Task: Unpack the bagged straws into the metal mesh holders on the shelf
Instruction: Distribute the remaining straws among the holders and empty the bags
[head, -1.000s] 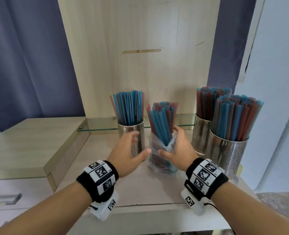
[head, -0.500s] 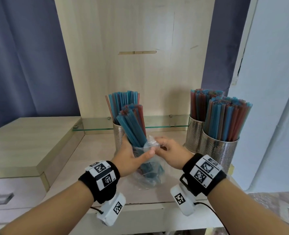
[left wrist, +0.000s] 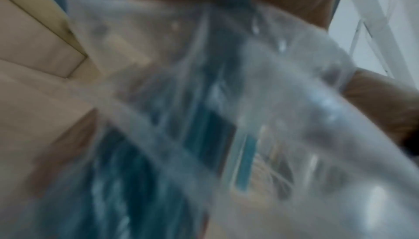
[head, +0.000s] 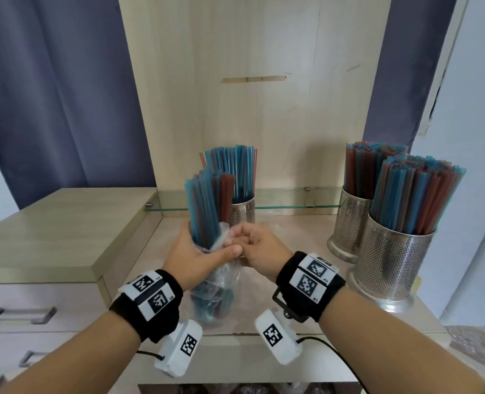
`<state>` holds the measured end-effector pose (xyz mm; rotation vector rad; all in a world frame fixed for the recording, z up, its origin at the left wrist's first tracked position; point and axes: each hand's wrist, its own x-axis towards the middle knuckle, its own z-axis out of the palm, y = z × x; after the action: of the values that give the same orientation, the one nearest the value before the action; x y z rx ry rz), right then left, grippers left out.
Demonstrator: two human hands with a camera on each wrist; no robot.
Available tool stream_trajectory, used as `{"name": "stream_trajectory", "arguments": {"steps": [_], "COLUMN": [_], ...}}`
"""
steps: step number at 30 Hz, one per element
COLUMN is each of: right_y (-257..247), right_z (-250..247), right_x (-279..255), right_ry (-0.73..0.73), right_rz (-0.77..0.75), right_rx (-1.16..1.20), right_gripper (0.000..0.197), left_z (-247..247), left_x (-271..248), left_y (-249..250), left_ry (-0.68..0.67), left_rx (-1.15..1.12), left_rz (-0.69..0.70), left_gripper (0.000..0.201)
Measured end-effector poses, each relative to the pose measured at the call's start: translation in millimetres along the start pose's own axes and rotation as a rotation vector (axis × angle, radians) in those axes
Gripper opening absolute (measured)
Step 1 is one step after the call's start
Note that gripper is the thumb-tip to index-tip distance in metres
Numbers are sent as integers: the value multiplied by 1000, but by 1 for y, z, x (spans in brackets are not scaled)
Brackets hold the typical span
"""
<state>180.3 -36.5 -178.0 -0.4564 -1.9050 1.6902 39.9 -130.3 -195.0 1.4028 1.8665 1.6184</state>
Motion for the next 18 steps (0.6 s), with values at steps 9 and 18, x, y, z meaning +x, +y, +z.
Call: {"name": "stream_trajectory", "arguments": {"steps": [9,18], "right_y": [-7,0], "right_z": [-2,28], "right_x": [23,26], "right_ry": [-178,216], "right_rz": [58,-56], "right_rx": [-183,-381], "right_gripper": [73,74], "left_z": [-34,-15], "left_x": [-2,0], "left_y": [-2,-11], "left_ry": [-105,-75], "left_rx": [3,188], "left_rz": [38,142], "left_gripper": [85,146]}}
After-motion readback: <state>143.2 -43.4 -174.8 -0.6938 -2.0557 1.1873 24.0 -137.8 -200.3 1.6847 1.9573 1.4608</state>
